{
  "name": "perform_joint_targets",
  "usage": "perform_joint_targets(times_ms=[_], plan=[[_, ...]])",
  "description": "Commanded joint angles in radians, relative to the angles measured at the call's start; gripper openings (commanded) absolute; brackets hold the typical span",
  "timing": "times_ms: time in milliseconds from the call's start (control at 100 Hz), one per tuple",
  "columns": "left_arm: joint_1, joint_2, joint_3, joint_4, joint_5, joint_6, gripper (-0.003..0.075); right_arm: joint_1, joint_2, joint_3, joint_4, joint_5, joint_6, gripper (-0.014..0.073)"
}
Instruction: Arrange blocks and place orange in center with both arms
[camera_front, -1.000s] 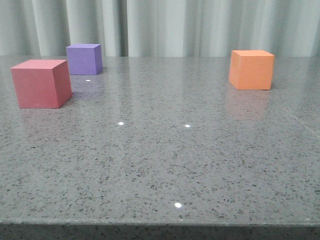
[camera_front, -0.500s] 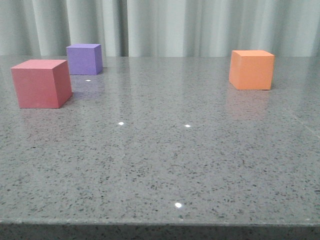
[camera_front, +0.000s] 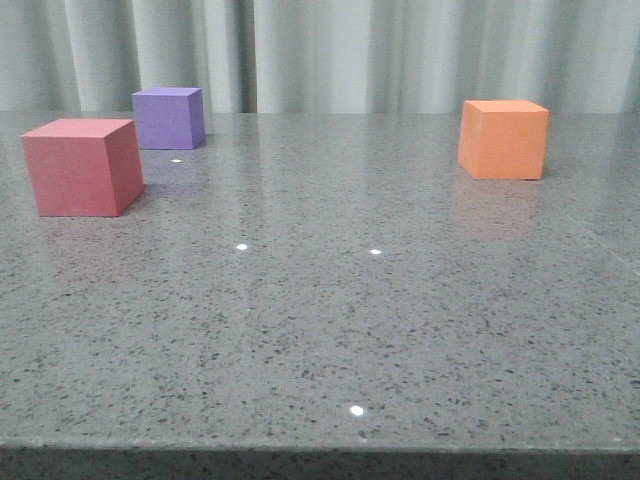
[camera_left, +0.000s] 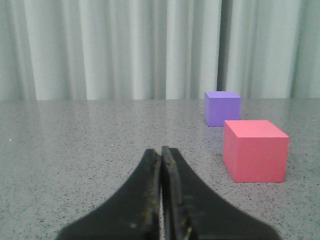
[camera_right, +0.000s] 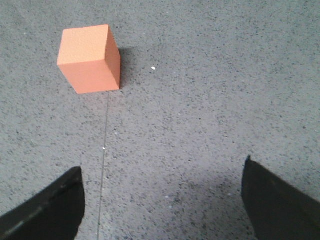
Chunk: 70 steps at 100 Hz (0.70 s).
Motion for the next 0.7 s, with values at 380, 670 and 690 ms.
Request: perform_joint_targets(times_ms=[380,670,690], plan=[[0.000,-0.037,0.042,-0.001,-0.082,0.001,-0.0020,0.120,0.329,-0.219,0.047,-0.207,-0.012,0.0643],[0.000,-0.037,0.042,-0.001,-0.082,0.001,-0.0020,0.147,0.615,-0.470,0.048,-0.196,-0.012,0.0643],[0.000,-0.037,0.042,-0.001,-0.082,0.001,-0.0020,0.148,0.630,-0.480,0.047,-0.196,-0.012,0.0643]])
